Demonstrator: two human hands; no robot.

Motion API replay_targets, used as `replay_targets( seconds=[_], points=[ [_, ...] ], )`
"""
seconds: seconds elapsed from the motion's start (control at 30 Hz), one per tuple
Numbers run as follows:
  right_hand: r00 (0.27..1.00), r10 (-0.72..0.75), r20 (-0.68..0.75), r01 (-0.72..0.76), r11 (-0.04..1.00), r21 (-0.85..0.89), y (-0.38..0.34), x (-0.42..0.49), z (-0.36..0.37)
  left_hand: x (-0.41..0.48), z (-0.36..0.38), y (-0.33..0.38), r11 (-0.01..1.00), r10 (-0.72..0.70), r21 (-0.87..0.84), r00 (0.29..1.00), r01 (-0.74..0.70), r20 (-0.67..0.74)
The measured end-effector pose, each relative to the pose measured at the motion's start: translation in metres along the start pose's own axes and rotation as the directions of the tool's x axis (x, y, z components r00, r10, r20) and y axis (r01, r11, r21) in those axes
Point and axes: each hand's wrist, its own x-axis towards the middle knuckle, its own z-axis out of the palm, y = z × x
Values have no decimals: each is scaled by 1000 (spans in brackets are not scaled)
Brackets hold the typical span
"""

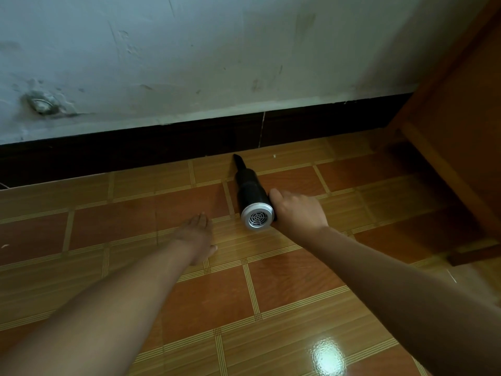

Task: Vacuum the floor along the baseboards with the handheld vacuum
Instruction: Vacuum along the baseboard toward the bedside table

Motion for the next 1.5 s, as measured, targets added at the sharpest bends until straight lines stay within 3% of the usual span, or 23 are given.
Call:
replay_targets(
  seconds=[0.3, 0.87, 1.5],
  points=[
    [999, -49, 10, 49, 999, 3, -7, 7, 1, 1, 2, -3, 1000, 6, 14, 1000, -6, -8],
    [995, 97, 12, -97, 995, -36, 24, -13, -3, -6, -7, 4, 999, -34, 41, 999, 34, 7],
    [987, 133, 95, -127, 990, -65, 28, -37, -24, -1, -6, 4, 998, -49, 46, 999, 49, 6]
  ],
)
